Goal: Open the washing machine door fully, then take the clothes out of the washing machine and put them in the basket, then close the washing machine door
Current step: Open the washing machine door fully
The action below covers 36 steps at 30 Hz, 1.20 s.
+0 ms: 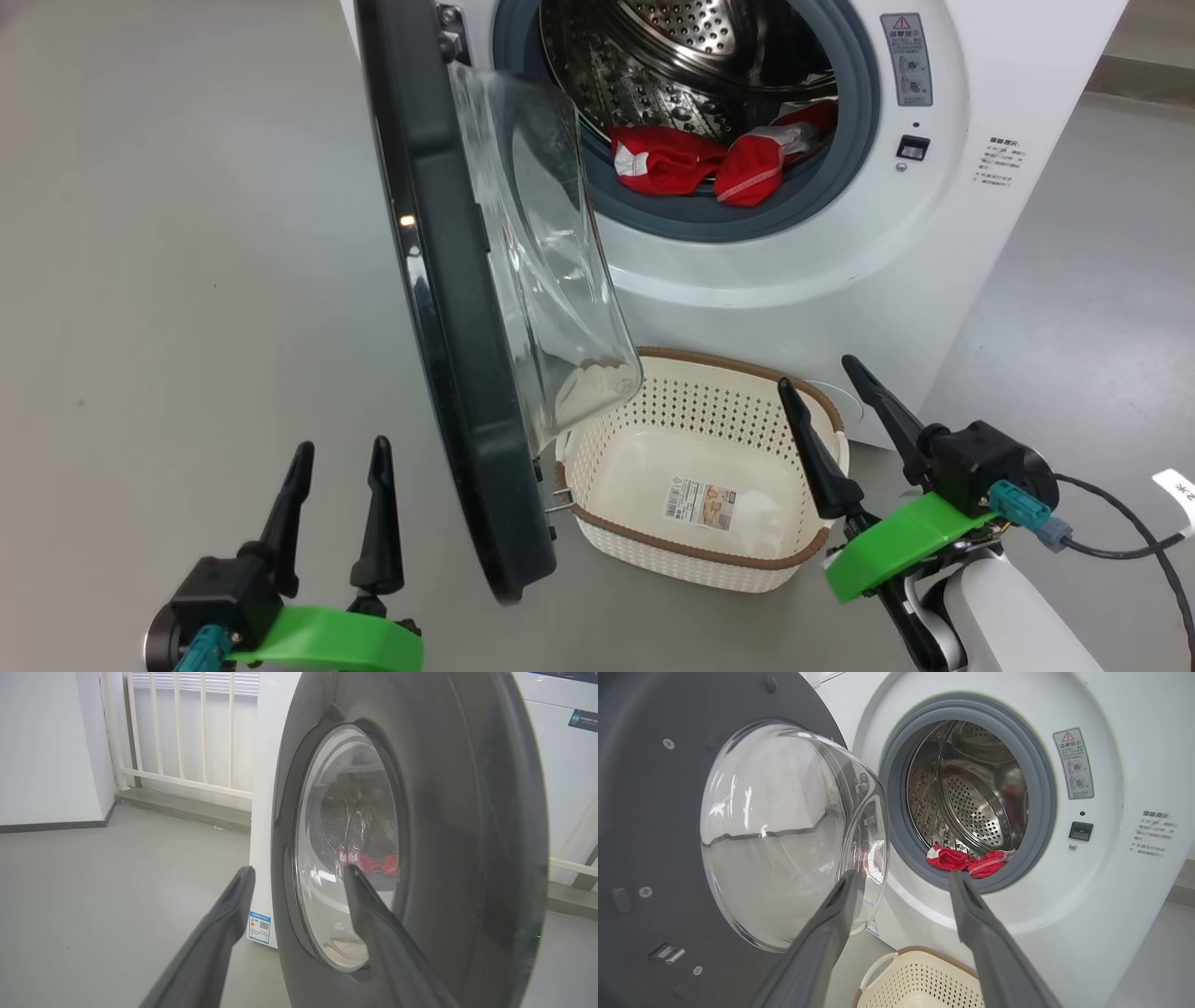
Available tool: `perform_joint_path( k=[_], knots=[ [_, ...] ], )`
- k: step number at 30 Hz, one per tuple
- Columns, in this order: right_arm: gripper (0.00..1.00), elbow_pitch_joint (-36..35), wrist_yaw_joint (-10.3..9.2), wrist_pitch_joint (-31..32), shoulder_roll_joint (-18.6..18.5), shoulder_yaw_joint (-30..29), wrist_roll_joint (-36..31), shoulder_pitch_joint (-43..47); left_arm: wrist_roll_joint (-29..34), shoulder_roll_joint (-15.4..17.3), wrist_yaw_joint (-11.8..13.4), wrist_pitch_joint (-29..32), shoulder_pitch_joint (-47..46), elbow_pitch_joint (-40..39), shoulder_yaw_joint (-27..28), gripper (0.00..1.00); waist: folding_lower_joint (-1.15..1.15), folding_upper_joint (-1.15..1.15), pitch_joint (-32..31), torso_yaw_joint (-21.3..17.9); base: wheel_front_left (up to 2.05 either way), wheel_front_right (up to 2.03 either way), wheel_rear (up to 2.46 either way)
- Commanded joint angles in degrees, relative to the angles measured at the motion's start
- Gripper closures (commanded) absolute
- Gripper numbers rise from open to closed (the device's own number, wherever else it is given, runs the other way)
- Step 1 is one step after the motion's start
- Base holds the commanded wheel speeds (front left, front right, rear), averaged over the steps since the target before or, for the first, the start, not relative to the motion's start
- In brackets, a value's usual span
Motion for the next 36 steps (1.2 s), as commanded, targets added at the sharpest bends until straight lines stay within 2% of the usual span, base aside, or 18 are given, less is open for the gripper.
perform_joint_path(
  k=[1, 21, 22, 24, 36],
  knots=[
    [0.00, -1.9, 0.21, -0.5, 0.5, 0.7, -0.9, 0.4, 0.7, 0.4, -0.4, -0.5, -1.4, -1.6, 2.2, 0.00, 0.00, 0.00, 0.0, 0.0, 0.00, 0.00, 0.00],
    [0.00, -3.0, 0.21, -0.5, 0.6, 0.3, 0.1, 2.8, 1.5, 0.2, -0.5, -0.5, -1.2, -0.4, 2.2, 0.00, 0.00, 0.00, 0.0, 0.5, 0.00, 0.00, 0.00],
    [0.00, -2.9, 0.21, -0.5, 0.6, 0.4, 0.1, 2.9, 1.5, 0.2, -0.5, -0.5, -1.2, -0.2, 2.1, 0.04, 0.00, 0.00, -0.1, 0.4, 0.00, 0.00, 0.00],
    [0.00, -2.8, 0.21, -0.5, 0.6, 0.6, 0.2, 2.9, 1.6, 0.2, -0.6, -0.5, -1.3, 0.0, 2.1, 1.00, 0.00, 0.00, -0.1, 0.4, 0.00, 0.00, 0.00],
    [0.00, -2.4, 0.21, -0.5, 0.6, 0.6, 0.2, 2.7, 3.0, 0.4, -0.6, -0.5, -3.1, -2.4, 1.8, 1.00, 0.00, 0.00, 0.0, 0.3, 0.00, 0.00, 0.00]
  ],
)
